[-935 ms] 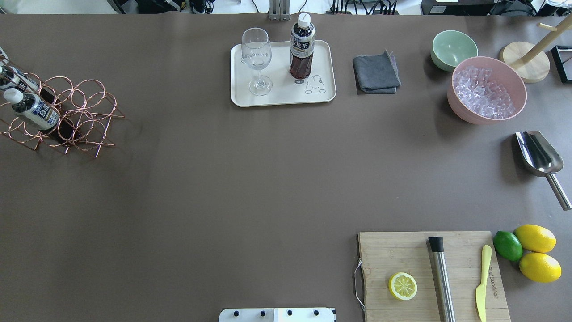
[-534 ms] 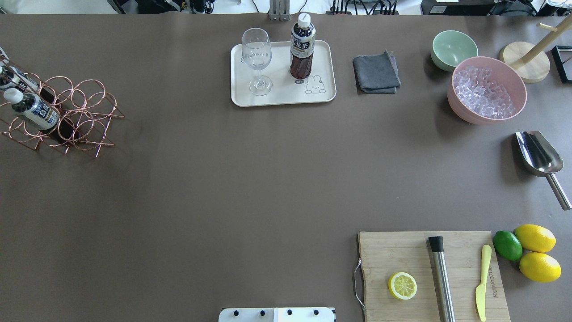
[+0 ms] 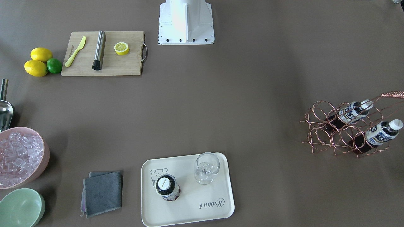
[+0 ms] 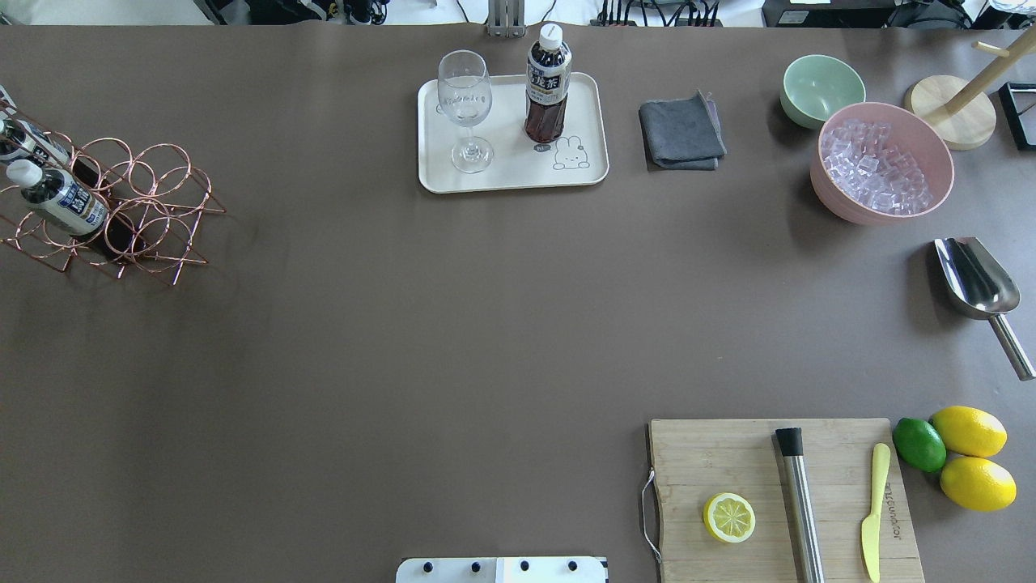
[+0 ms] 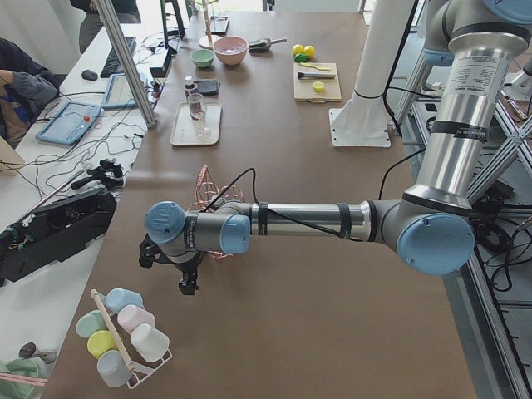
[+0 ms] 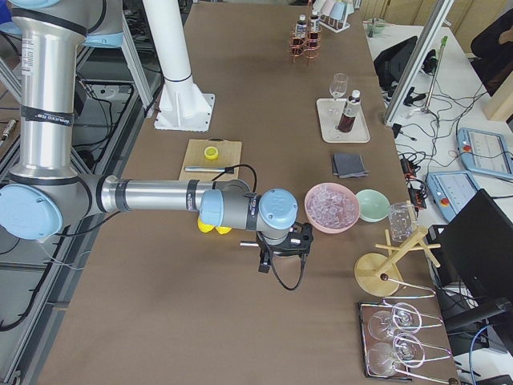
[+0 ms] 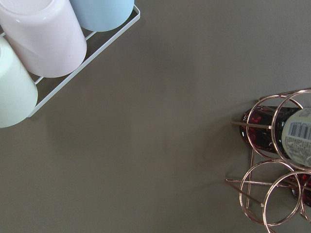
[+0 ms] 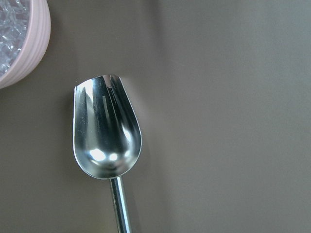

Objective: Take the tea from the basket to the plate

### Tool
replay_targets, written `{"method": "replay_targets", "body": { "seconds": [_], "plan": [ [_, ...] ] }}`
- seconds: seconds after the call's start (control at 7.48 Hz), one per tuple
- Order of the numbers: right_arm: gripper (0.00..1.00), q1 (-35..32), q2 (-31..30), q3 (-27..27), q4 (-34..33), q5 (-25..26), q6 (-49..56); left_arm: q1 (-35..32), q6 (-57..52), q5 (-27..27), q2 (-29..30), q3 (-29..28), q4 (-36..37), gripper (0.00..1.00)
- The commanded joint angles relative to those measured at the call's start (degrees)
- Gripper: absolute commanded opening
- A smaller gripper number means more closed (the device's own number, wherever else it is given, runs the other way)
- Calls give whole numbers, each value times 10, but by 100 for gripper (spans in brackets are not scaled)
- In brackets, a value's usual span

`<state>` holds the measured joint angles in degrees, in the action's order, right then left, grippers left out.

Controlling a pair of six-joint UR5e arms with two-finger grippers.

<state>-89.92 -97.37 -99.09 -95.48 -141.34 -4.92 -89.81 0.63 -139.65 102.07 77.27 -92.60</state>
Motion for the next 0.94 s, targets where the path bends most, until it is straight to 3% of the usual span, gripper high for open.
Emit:
{"method": "replay_targets", "body": {
  "seconds": [0.0,0.27,0.8],
  "plan": [
    [100,-12,0,0,-1,-3,0,3,16,9,-4,6,-6,98],
    [100,-17,-1,0,-1,-3,0,3,17,33,-47,53,-5,98],
    [100,-22,-1,0,-1,-3,0,3,44,32,-62,80,-1,98]
  ]
}}
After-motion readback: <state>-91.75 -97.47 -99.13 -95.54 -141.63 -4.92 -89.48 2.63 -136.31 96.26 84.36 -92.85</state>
